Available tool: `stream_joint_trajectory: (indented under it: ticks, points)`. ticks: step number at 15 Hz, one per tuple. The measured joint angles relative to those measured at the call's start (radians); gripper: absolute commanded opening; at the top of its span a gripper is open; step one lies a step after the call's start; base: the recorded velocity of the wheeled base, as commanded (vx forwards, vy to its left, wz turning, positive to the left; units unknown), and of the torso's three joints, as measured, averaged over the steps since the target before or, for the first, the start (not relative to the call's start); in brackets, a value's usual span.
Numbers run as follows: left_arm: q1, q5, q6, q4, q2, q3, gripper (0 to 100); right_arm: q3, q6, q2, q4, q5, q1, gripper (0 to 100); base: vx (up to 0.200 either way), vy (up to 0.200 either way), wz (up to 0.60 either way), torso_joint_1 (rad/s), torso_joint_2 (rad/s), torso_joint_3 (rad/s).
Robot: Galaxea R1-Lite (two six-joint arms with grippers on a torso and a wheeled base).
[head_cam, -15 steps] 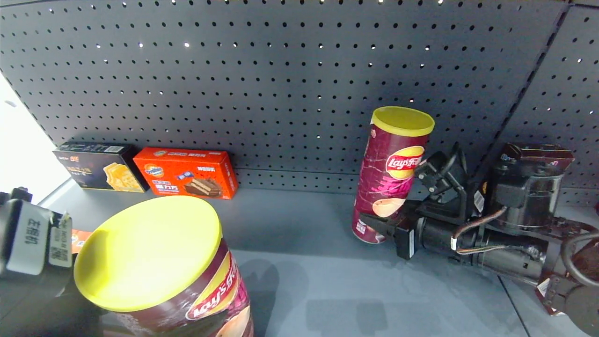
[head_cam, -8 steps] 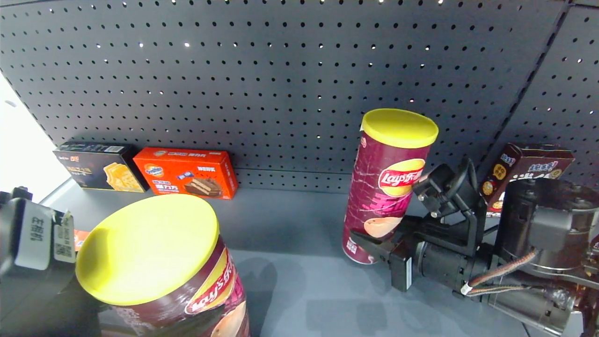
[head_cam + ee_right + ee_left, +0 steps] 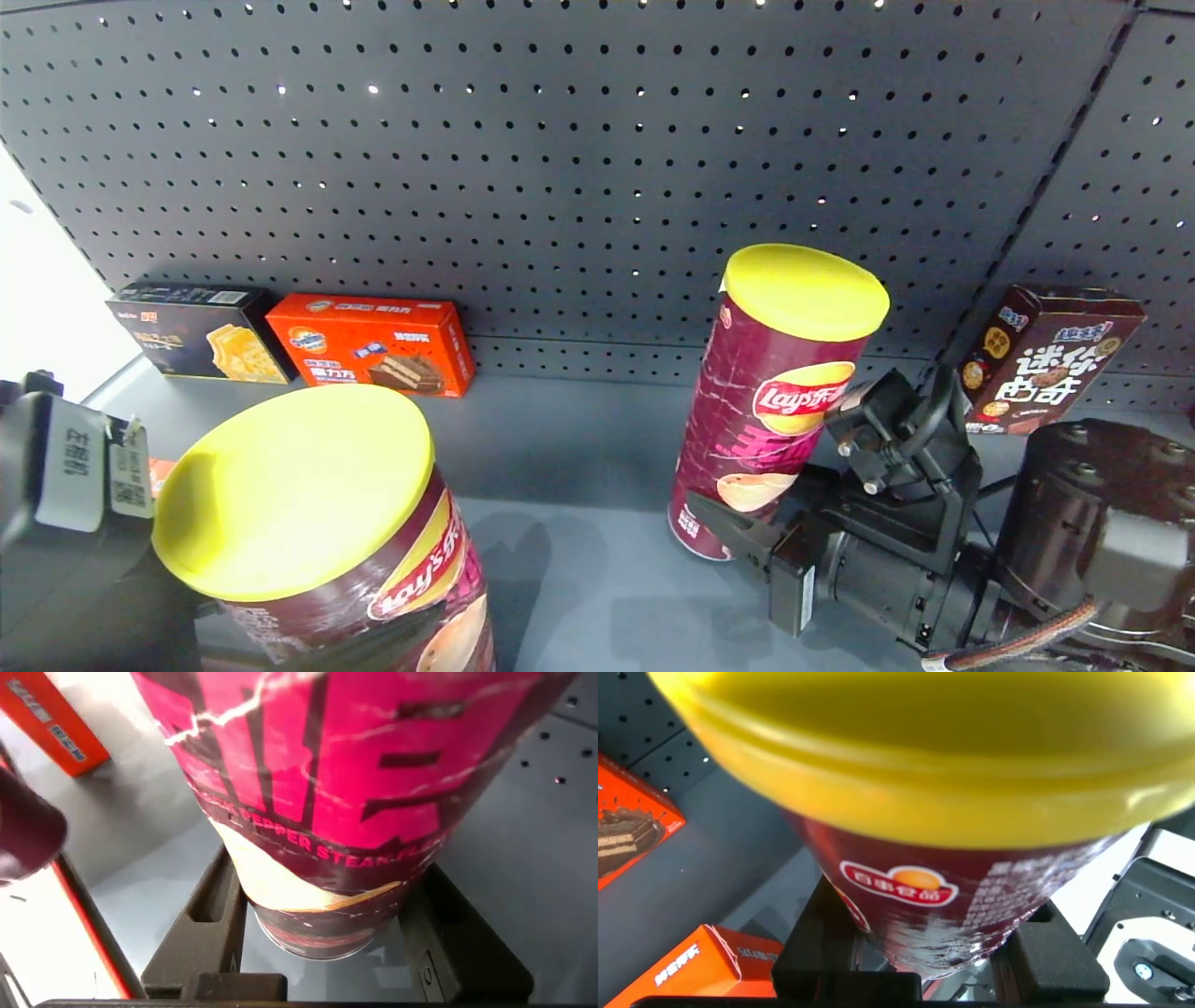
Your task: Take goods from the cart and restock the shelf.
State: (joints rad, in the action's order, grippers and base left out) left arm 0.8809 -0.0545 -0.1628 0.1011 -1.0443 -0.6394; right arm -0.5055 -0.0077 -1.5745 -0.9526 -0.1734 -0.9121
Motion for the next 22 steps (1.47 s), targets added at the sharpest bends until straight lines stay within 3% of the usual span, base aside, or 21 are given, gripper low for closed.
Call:
stream_joint_trajectory:
  ticks: [12,22]
  points:
    - [0.0,-0.011,0.0,0.003,-0.029,-0.005,0,0.125,0.033,0.001,-0.037,-0.098,-0.069,0,0.0,0.0,0.0,0.0,0.0,0.0]
    - [-0.01,-0.008,0.001,0.006,-0.045,-0.005,0,0.133,0.063,-0.003,-0.037,-0.103,-0.121,0,0.0,0.0,0.0,0.0,0.0,0.0]
